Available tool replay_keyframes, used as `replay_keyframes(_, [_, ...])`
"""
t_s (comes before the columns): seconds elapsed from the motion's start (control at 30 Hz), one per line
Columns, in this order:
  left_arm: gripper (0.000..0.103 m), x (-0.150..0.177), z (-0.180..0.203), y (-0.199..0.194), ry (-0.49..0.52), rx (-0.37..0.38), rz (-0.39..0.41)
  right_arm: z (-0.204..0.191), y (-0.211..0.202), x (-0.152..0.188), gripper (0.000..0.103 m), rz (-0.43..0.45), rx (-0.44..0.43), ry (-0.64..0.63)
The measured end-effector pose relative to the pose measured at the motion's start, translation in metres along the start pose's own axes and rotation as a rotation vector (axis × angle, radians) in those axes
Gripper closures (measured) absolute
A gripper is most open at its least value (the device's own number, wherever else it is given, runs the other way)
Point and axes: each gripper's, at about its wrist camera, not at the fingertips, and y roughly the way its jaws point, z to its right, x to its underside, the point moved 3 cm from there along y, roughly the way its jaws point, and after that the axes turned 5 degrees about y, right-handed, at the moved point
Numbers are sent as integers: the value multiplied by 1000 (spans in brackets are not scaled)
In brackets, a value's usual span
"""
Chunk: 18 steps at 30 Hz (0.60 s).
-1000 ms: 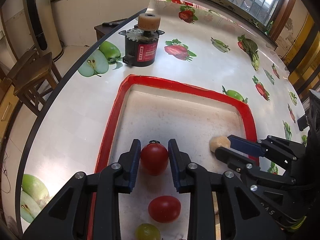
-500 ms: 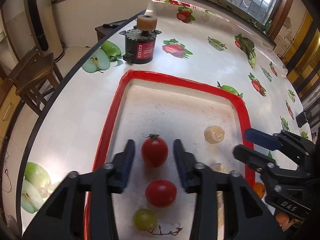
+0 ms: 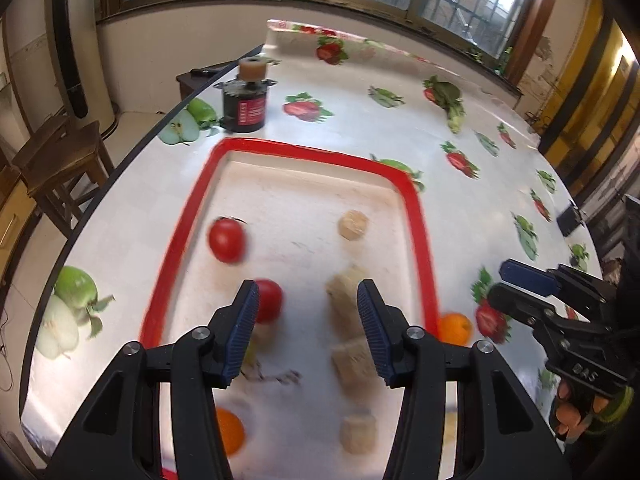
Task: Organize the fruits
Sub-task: 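Move the left tool to the large beige cylinder while the right tool reaches the orange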
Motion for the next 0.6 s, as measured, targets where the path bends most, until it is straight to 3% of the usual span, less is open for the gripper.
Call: replay_keyframes(0.6, [54, 89, 98, -43, 95, 184, -44, 45, -55, 62, 63, 26, 52, 87])
